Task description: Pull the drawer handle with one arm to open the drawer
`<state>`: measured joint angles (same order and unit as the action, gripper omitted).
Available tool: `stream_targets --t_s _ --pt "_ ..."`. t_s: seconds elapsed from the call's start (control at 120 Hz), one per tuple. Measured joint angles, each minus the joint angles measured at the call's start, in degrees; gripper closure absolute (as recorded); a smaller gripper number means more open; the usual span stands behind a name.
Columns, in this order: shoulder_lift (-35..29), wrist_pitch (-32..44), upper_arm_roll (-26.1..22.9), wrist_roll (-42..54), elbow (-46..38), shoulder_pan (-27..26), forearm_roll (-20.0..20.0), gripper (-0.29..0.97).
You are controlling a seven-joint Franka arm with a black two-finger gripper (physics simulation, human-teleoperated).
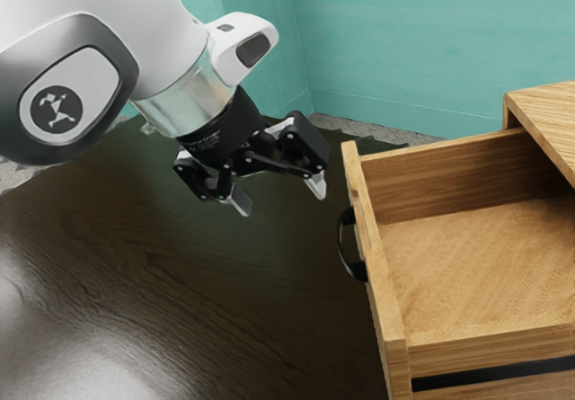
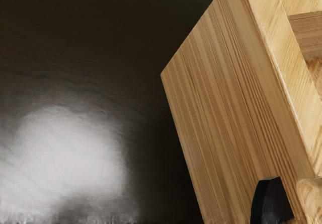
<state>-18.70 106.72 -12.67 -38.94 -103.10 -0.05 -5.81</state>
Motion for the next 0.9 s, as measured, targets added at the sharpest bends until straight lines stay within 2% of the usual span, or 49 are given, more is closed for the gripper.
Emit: stream_targets --t_s 0.208,0.358,0.425,0.525,0.633,0.692,0.9 --pt "-0.2 -7.2 -0.6 0.0 6.7 -2.2 -2.2 0.00" --pt "0.1 -13.9 -6.5 0.1 14.7 -2.6 -2.7 0.00" --pt "2.6 -16.0 -9.5 0.4 19.1 -2.6 -2.3 0.00" --pt "7.0 -18.2 -15.1 3.2 27.3 -2.5 1.7 0.00" --pt "9.5 -19.7 -17.8 8.3 29.7 -2.3 5.2 0.00" --pt "10.3 -20.1 -17.5 11.1 30.0 -2.0 6.2 0.00" --pt "10.4 -23.4 -10.3 15.4 30.1 -0.9 7.4 0.00"
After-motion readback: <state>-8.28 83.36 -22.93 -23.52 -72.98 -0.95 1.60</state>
